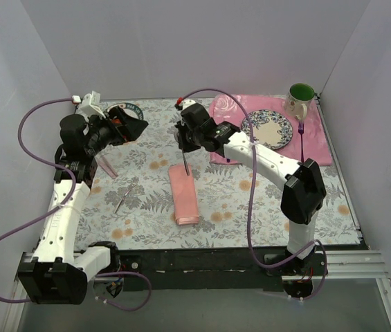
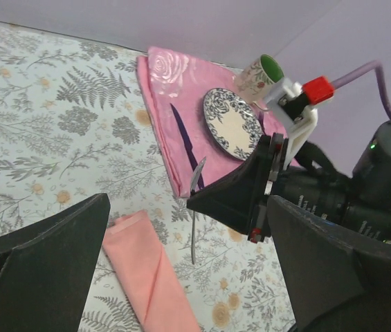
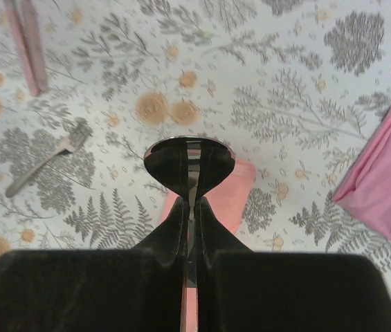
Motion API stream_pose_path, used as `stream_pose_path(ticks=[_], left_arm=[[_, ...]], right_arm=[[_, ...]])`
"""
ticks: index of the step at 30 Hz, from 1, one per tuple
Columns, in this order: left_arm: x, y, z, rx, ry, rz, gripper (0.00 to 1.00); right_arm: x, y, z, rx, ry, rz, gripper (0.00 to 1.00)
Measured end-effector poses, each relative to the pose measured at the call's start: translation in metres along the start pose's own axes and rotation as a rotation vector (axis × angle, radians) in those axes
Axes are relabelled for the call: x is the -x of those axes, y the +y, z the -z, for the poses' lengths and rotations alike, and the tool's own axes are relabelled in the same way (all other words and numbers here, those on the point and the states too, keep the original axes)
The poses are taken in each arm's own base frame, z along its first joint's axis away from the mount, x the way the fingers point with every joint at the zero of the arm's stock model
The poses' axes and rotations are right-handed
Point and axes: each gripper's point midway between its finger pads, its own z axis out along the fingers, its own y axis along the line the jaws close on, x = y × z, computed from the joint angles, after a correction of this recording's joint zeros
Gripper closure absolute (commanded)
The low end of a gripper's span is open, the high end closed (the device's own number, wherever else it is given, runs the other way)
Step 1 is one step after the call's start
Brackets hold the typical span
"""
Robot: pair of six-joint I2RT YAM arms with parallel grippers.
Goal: Fold the napkin into a case and place the utensils inside
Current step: Place the spoon on the folded napkin.
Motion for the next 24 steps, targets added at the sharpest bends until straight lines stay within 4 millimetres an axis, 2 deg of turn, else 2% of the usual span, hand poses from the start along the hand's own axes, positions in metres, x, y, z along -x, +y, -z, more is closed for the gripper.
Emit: stream_pose_path(ticks=[4, 8, 11, 17, 24], left_arm=[[-0.009, 0.013, 0.001, 0.048, -0.003, 0.009, 0.02], [-0.020, 0.026, 0.000, 0.088, 0.014, 0.024, 0.02], [-0.024, 0.031, -0.001, 0.103, 0.017, 0.028, 0.02], [-0.028, 0.035, -0.002, 0.109, 0.020, 0.028, 0.02], [-0.030, 0.037, -0.002, 0.108, 0.017, 0.015, 0.02]], right_arm=[[-0.029, -0.004, -0.009, -0.045, 0.068, -0.012, 0.99], [-0.031, 0.008, -0.010, -0.029, 0.062, 0.001, 0.99], [-0.032, 0.013, -0.018, -0.029, 0.059, 0.010, 0.99], [-0.046, 0.007, -0.048, -0.051, 0.104, 0.010, 0.99], [-0.055, 0.000, -0.064, -0.065, 0.132, 0.007, 0.99]])
